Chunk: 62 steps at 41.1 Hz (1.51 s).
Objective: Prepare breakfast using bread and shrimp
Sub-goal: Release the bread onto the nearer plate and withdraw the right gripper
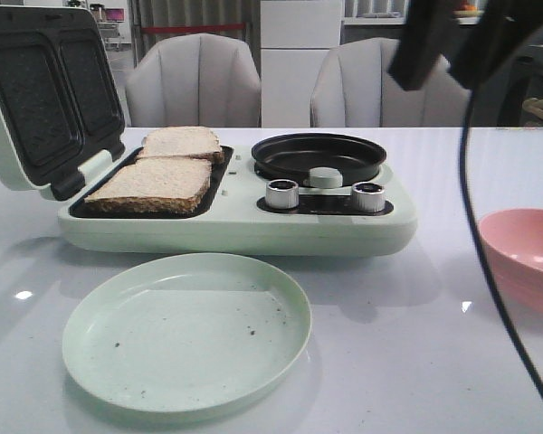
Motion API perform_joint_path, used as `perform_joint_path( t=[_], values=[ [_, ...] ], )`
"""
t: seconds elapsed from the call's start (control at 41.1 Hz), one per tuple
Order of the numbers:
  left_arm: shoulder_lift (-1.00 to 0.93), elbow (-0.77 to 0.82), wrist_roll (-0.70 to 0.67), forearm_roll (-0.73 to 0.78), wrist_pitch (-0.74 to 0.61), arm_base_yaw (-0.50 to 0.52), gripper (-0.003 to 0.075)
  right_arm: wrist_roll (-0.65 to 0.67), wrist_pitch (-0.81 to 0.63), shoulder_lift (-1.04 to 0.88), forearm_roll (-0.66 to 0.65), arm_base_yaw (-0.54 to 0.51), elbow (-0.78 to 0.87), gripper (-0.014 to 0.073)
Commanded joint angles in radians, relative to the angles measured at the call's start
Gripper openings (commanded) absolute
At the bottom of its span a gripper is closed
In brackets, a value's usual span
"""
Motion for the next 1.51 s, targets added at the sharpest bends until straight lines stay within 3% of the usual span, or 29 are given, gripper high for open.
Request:
perform_joint_path(
  t=[0.0, 0.39, 0.609, 0.731, 0.926, 1.169, 1.34, 1.486],
  values=[
    [-0.001, -0.029, 0.001, 0.009, -0.083, -0.004, 0.0405, 0.023, -0.058, -0.133, -0.030, -0.001, 0.078, 0.0442],
    [0.003, -0.042, 0.001, 0.007, -0.071, -0.004, 0.0405, 0.022, -0.062, -0.421, -0.031, -0.001, 0.341, 0.0442],
    [0.081, -0.175, 0.001, 0.046, 0.129, -0.004, 0.0405, 0.022, -0.025, -0.451, -0.029, -0.001, 0.353, 0.0442],
    [0.146, -0.224, 0.001, 0.075, 0.159, -0.004, 0.0405, 0.022, -0.025, -0.448, -0.029, -0.001, 0.353, 0.0442],
    [0.308, -0.277, -0.028, 0.274, 0.165, 0.028, 0.0405, 0.022, -0.025, -0.448, -0.029, -0.001, 0.353, 0.0442],
    [0.501, -0.406, -0.033, 0.231, 0.246, 0.333, 0.0405, 0.022, -0.026, -0.448, -0.029, -0.001, 0.353, 0.0442],
    [0.573, -0.489, 0.029, 0.041, 0.203, 0.595, 0.0405, 0.022, -0.026, -0.448, -0.029, -0.001, 0.353, 0.0442],
    [0.625, -0.554, 0.268, -0.279, 0.155, 0.794, 0.0398, 0.022, -0.026, -0.448, -0.029, -0.001, 0.353, 0.0442]
  ],
)
